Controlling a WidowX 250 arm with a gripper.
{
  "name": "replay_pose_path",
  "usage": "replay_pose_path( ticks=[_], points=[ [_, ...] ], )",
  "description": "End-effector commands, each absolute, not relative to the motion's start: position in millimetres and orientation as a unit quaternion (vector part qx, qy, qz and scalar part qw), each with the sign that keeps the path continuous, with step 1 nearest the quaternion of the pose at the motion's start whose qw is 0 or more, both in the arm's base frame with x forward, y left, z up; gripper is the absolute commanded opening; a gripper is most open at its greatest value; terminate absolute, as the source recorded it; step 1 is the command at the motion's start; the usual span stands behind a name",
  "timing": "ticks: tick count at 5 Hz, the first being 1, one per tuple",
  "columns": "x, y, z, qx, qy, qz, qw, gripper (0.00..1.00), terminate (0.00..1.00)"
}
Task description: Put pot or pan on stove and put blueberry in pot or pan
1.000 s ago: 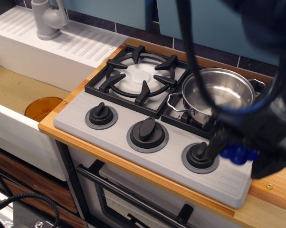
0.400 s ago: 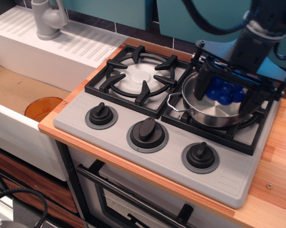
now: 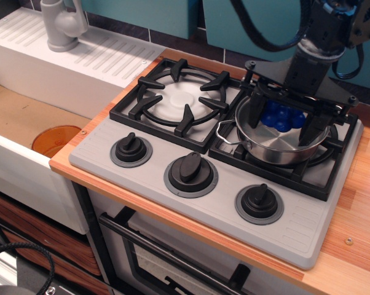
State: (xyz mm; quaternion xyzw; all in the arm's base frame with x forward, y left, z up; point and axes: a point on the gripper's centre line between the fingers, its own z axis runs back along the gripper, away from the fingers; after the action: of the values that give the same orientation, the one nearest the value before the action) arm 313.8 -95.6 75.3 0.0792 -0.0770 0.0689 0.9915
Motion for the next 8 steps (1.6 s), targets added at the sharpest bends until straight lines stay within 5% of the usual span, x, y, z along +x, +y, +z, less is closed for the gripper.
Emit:
replay_pose_path(
  ticks=[1,4,8],
  points=[
    [319.9,-101.9,93.0,0.071,-0.094,0.061,0.991,1.00,0.00],
    [311.3,-95.1,116.6,0.068,-0.077,0.050,0.993,1.00,0.00],
    [306.3,-15.2,119.0,0.070,-0.086,-0.012,0.994,1.00,0.00]
  ],
)
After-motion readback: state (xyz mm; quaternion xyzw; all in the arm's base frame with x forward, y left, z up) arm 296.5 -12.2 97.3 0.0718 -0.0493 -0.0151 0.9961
